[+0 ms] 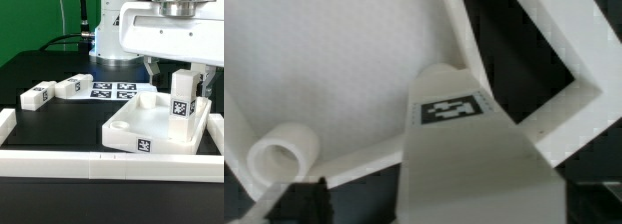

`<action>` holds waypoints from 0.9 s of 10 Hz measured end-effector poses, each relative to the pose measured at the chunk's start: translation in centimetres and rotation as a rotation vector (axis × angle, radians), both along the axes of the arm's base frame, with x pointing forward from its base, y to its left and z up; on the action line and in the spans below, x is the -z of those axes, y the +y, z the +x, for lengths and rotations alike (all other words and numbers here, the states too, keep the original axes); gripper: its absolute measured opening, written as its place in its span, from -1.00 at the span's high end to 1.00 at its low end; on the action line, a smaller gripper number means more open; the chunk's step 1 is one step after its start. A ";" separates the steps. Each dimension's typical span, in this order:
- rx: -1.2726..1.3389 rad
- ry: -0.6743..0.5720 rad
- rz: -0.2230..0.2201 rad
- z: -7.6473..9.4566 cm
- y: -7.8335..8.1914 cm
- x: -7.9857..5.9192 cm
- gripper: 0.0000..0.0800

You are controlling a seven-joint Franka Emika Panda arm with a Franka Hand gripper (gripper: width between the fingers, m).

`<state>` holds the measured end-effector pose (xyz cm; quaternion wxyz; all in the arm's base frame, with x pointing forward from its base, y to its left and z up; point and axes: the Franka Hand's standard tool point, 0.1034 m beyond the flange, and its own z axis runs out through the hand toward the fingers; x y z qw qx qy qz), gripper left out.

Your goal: Assemble desk

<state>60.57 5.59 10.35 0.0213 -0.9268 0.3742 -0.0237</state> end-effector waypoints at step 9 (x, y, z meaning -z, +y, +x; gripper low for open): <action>-0.172 -0.023 0.035 -4.0 -0.6 -3.4 -0.62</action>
Offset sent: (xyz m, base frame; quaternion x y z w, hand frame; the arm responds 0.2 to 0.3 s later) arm -0.0529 -0.0018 0.0433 0.0374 -0.0223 -0.0823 0.9957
